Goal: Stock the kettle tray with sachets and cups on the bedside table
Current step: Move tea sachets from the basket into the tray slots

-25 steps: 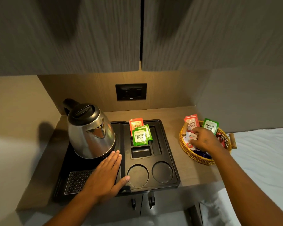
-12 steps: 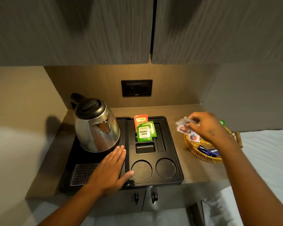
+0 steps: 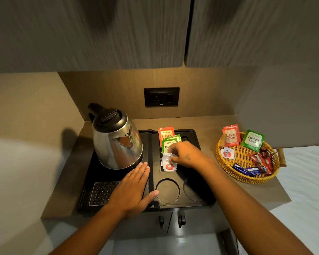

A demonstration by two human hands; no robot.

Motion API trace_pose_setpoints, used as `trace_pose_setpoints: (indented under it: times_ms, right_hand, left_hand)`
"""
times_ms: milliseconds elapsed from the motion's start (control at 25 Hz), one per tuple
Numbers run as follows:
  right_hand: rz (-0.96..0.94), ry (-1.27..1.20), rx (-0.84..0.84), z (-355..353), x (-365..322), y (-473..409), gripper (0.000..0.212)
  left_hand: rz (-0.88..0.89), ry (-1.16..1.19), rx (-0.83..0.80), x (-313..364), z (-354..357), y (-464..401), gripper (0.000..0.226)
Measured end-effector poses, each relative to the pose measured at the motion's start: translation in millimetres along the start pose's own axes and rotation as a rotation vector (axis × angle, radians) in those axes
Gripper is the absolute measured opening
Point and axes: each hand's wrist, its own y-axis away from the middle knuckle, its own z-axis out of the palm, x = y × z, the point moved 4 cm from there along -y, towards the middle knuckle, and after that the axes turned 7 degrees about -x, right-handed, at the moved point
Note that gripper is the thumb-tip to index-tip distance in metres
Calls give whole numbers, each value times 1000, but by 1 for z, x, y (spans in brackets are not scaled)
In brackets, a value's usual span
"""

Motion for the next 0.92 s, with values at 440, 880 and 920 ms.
trace_pose_setpoints:
  times_ms: [440, 880, 920]
  right_hand:
    - [340, -366, 213, -21, 45, -30, 15]
    - [363, -381, 156, -7, 33, -32, 8]
    - [360, -382, 147, -7, 31, -30, 9]
  left_hand:
    - [-5, 17, -15, 0, 2, 0, 88]
    - [-10, 27, 8, 0, 0, 0, 84]
    - [-8, 24, 8, 0, 1, 0, 84]
